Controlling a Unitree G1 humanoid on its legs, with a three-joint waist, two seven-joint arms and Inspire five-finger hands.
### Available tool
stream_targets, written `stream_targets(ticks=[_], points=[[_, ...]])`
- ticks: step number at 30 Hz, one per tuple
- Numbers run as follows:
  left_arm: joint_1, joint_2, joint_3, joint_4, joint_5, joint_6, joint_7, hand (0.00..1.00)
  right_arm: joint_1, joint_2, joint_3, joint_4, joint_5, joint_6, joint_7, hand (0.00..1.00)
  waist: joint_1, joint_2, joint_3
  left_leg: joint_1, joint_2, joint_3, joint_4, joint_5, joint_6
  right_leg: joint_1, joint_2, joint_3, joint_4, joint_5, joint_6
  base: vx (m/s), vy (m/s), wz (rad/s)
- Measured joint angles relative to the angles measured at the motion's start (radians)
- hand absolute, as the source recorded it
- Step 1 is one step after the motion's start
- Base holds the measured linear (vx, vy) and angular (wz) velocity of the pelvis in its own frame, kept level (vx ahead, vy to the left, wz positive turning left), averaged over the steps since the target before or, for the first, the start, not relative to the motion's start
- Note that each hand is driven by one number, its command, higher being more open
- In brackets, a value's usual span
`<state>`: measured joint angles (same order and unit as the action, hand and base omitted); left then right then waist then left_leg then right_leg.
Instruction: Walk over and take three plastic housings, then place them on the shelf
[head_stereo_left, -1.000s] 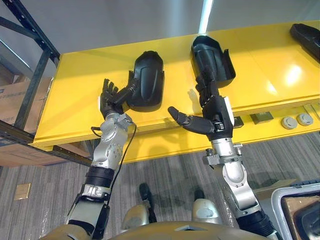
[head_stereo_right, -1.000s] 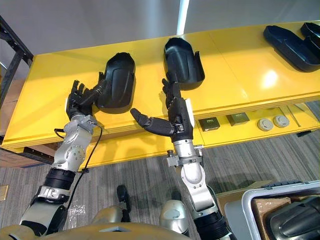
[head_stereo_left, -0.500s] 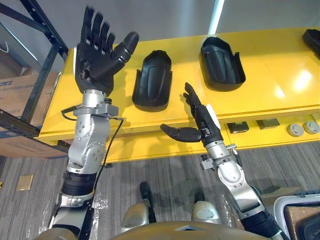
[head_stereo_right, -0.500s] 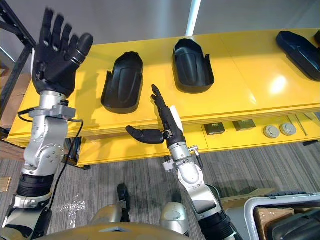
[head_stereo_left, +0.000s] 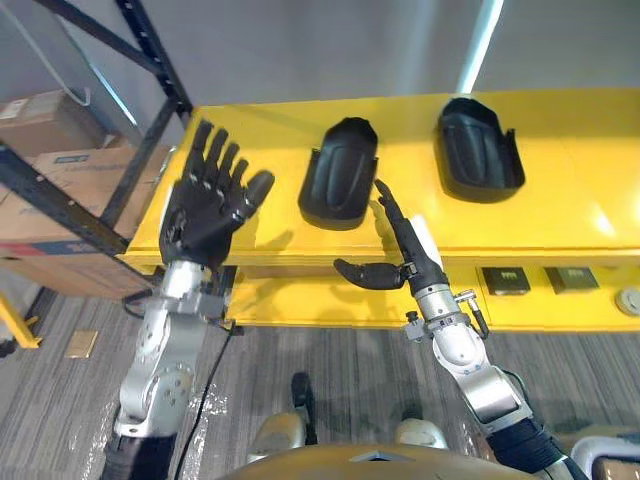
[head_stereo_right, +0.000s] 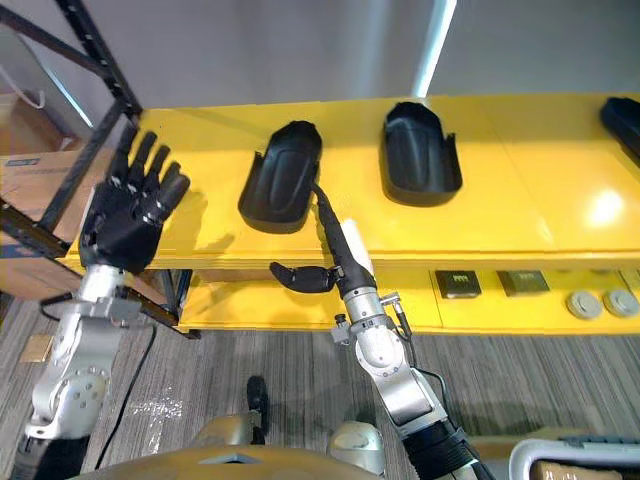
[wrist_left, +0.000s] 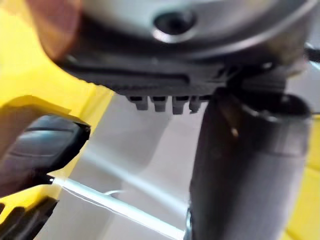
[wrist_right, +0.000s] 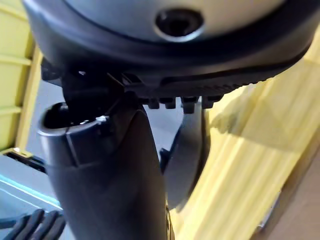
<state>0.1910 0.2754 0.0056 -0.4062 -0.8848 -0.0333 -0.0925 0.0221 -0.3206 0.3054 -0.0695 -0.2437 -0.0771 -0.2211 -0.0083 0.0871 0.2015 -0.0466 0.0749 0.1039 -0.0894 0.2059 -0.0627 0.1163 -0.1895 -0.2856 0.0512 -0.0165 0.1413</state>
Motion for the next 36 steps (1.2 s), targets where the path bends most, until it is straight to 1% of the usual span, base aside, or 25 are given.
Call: stream_targets(ticks=[1,4,6,7,10,13,14,18,22,23,24,25,26,27,28,29,31,33,34,35,36], points=[[0.037,-0.006,-0.015,0.0,-0.013,0.014,-0.02,1.0,-0.002,0.004,-0.007,0.02,-0.023,0.008,-0.022,1.0,0.01,0.0,0.0,0.0,-0.001,-0.005,0.0,0.0,0.001,0.009,0.0,-0.01,-0.002,0.0,0.0,-0.03,-0.016,0.24],[0.102,-0.008,-0.055,0.006,-0.016,0.038,-0.064,1.0,-0.015,0.004,-0.009,0.029,-0.024,0.024,-0.069,1.0,0.015,-0.001,-0.001,-0.005,-0.004,-0.015,0.0,0.0,0.003,0.01,0.0,-0.023,0.0,-0.005,0.002,-0.06,-0.005,0.19],[0.116,-0.015,-0.075,0.009,-0.017,0.039,-0.082,1.0,-0.031,0.006,-0.009,0.048,-0.025,0.036,-0.094,1.0,0.014,-0.004,-0.006,-0.013,-0.004,-0.015,0.0,0.0,0.002,0.01,0.001,-0.03,0.0,-0.006,0.005,-0.04,-0.001,0.14],[0.123,-0.025,-0.088,0.012,-0.017,0.039,-0.092,1.0,-0.044,0.008,-0.011,0.071,-0.025,0.051,-0.113,1.0,0.017,-0.008,-0.009,-0.014,-0.002,-0.015,0.0,0.002,0.003,0.01,0.002,-0.034,0.001,-0.006,0.005,-0.04,-0.012,0.09],[0.127,-0.043,-0.114,0.043,-0.039,0.039,-0.115,1.0,-0.048,0.013,-0.014,0.086,-0.027,0.084,-0.16,1.0,0.033,-0.009,-0.013,-0.013,0.001,-0.015,0.0,0.003,0.003,0.011,0.003,-0.036,0.002,-0.007,0.005,-0.04,-0.02,0.05],[0.134,-0.052,-0.131,0.077,-0.062,0.038,-0.116,1.0,-0.055,0.025,-0.011,0.101,-0.03,0.099,-0.205,1.0,0.034,-0.008,-0.014,-0.013,0.001,-0.015,0.0,0.003,0.003,0.017,0.004,-0.039,0.002,-0.007,0.005,-0.02,-0.016,0.05],[0.134,-0.056,-0.137,0.089,-0.073,0.038,-0.116,1.0,-0.055,0.027,-0.008,0.103,-0.054,0.114,-0.219,1.0,0.034,-0.007,-0.014,-0.012,0.002,-0.015,0.0,0.003,0.003,0.017,0.005,-0.04,0.002,-0.007,0.006,0.0,0.0,0.0],[0.137,-0.066,-0.163,0.095,-0.134,0.036,-0.116,1.0,-0.056,0.055,-0.003,0.114,-0.068,0.134,-0.255,1.0,0.034,-0.007,-0.014,-0.013,0.004,-0.016,0.0,0.003,0.003,0.02,0.012,-0.041,0.001,-0.007,0.006,-0.01,-0.005,0.01],[0.138,-0.078,-0.179,0.105,-0.141,0.035,-0.116,1.0,-0.076,0.054,0.001,0.145,-0.068,0.142,-0.27,1.0,0.034,-0.005,-0.016,-0.014,0.008,-0.024,0.0,0.002,0.002,0.024,0.02,-0.057,0.001,-0.007,0.005,-0.05,-0.036,0.12],[0.137,-0.079,-0.187,0.113,-0.141,0.034,-0.116,1.0,-0.078,0.054,0.0,0.146,-0.068,0.153,-0.273,1.0,0.034,-0.002,-0.017,-0.016,0.008,-0.024,0.0,-0.007,-0.007,0.025,0.019,-0.063,-0.002,-0.008,0.005,-0.06,-0.008,0.15],[0.133,-0.077,-0.192,0.131,-0.141,0.034,-0.12,1.0,-0.08,0.058,0.0,0.152,-0.068,0.159,-0.282,1.0,0.034,-0.025,-0.019,-0.018,0.0,0.001,0.004,-0.055,-0.042,0.028,-0.002,-0.065,-0.022,-0.009,0.002,-0.05,0.013,0.13],[0.133,-0.075,-0.193,0.142,-0.141,0.034,-0.121,1.0,-0.081,0.065,0.0,0.163,-0.069,0.16,-0.288,1.0,0.038,-0.052,-0.018,-0.02,-0.014,0.026,0.017,-0.046,-0.006,0.028,-0.021,-0.067,-0.035,-0.005,0.002,0.05,0.025,-0.06],[0.136,-0.077,-0.199,0.162,-0.141,0.034,-0.121,1.0,-0.087,0.067,0.0,0.171,-0.069,0.163,-0.292,1.0,0.048,-0.04,-0.026,-0.013,-0.025,0.03,0.094,-0.035,0.011,0.037,-0.019,-0.053,-0.037,-0.002,0.007,0.1,0.034,-0.07],[0.139,-0.08,-0.2,0.175,-0.141,0.034,-0.12,1.0,-0.086,0.066,0.001,0.175,-0.069,0.17,-0.294,1.0,0.037,-0.033,-0.037,0.014,-0.019,0.019,0.041,-0.034,0.019,0.037,-0.01,-0.045,-0.036,0.005,0.016,0.11,0.022,0.02],[0.138,-0.079,-0.198,0.175,-0.141,0.034,-0.119,1.0,-0.087,0.067,0.0,0.176,-0.068,0.174,-0.297,1.0,0.03,-0.037,-0.038,0.023,-0.021,0.014,0.011,-0.024,0.016,0.035,-0.009,-0.042,-0.036,0.005,0.015,0.03,0.023,0.22],[0.13,-0.077,-0.197,0.177,-0.141,0.034,-0.119,1.0,-0.094,0.066,-0.004,0.178,-0.068,0.177,-0.307,1.0,0.033,-0.042,-0.036,0.017,-0.019,0.011,-0.001,-0.011,0.022,0.023,-0.005,-0.04,-0.029,0.008,0.012,-0.02,0.015,0.13],[0.134,-0.078,-0.199,0.179,-0.141,0.035,-0.117,1.0,-0.117,0.068,-0.003,0.193,-0.068,0.193,-0.308,1.0,0.037,-0.045,-0.036,0.021,-0.017,0.014,-0.001,-0.011,0.022,0.024,-0.002,-0.037,-0.024,0.006,0.014,-0.05,0.012,0.01],[0.131,-0.08,-0.2,0.178,-0.141,0.035,-0.118,1.0,-0.14,0.068,-0.003,0.222,-0.068,0.204,-0.312,1.0,0.033,-0.041,-0.035,0.021,-0.017,0.012,-0.001,-0.011,0.022,0.023,-0.003,-0.039,-0.016,0.005,0.015,-0.08,0.008,0.1],[0.131,-0.08,-0.201,0.178,-0.141,0.035,-0.118,1.0,-0.158,0.068,-0.004,0.234,-0.066,0.216,-0.314,1.0,0.034,-0.035,-0.032,0.019,-0.02,0.012,-0.002,-0.017,0.015,0.022,0.001,-0.041,-0.017,0.004,0.013,-0.1,0.024,0.13],[0.131,-0.075,-0.206,0.179,-0.141,0.035,-0.118,1.0,-0.173,0.072,-0.005,0.243,-0.067,0.229,-0.318,1.0,0.031,-0.064,-0.021,0.017,-0.034,0.025,0.007,-0.048,-0.01,0.02,-0.024,-0.037,-0.037,-0.001,0.005,-0.1,0.059,0.09],[0.131,-0.073,-0.21,0.18,-0.141,0.036,-0.118,1.0,-0.182,0.073,-0.009,0.255,-0.066,0.231,-0.322,1.0,0.036,-0.078,-0.021,0.01,-0.051,0.044,0.04,-0.071,0.009,0.02,-0.043,-0.039,-0.049,0.005,0.004,-0.03,0.053,-0.05]])
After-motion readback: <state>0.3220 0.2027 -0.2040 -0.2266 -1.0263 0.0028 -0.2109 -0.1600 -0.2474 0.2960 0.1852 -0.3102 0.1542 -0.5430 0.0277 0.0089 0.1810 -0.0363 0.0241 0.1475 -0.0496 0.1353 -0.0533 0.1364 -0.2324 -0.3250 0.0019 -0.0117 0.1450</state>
